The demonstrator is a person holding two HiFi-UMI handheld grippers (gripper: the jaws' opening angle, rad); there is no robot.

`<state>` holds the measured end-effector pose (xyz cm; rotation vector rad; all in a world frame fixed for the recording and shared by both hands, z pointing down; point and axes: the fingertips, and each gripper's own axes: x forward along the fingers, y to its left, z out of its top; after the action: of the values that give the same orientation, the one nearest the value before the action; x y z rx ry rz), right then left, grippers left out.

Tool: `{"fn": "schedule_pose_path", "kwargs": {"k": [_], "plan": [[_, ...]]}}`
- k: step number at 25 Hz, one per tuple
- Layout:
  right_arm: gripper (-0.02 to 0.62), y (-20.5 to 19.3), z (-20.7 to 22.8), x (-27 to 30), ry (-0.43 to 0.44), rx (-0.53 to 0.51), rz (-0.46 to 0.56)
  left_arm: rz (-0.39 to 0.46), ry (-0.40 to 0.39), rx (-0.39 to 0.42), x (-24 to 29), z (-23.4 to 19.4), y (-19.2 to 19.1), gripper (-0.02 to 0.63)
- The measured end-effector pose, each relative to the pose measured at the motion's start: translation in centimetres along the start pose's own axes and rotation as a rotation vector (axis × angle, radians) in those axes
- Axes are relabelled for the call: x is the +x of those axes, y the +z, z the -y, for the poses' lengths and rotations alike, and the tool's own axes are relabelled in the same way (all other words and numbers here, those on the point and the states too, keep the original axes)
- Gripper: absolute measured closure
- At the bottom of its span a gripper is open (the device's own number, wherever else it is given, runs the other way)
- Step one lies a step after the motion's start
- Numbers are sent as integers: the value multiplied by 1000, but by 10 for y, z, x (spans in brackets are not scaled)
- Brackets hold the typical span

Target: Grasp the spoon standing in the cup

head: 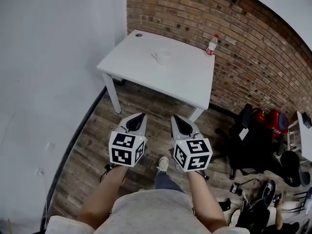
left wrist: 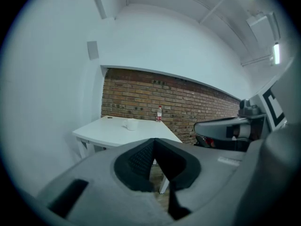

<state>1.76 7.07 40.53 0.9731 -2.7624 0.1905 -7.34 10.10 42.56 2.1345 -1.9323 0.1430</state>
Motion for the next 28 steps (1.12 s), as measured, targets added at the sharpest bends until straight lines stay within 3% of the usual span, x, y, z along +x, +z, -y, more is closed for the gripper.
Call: {"fn": "schedule_pose_path", "kwargs": {"k": [18, 28], "plan": [[589, 51, 136, 162, 96, 18, -29, -48, 66, 1, 198, -49, 66, 612], [589, 72, 192, 223, 143, 32, -34, -78, 103, 19, 279, -66, 88, 612]]}}
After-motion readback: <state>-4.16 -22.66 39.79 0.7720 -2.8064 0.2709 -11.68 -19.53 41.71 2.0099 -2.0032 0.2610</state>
